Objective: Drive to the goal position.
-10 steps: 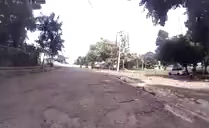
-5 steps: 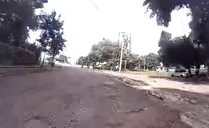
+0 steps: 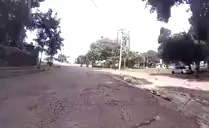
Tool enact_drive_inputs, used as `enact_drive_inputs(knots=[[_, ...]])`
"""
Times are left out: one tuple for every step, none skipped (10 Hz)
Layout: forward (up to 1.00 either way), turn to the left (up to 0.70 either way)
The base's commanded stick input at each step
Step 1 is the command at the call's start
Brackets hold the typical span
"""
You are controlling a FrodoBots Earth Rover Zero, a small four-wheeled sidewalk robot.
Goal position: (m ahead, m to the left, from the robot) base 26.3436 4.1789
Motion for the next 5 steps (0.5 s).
enact_drive_inputs(knots=[[0.70,0.00],[0.70,0.00],[0.70,0.00],[0.70,0.00],[0.70,0.00]])
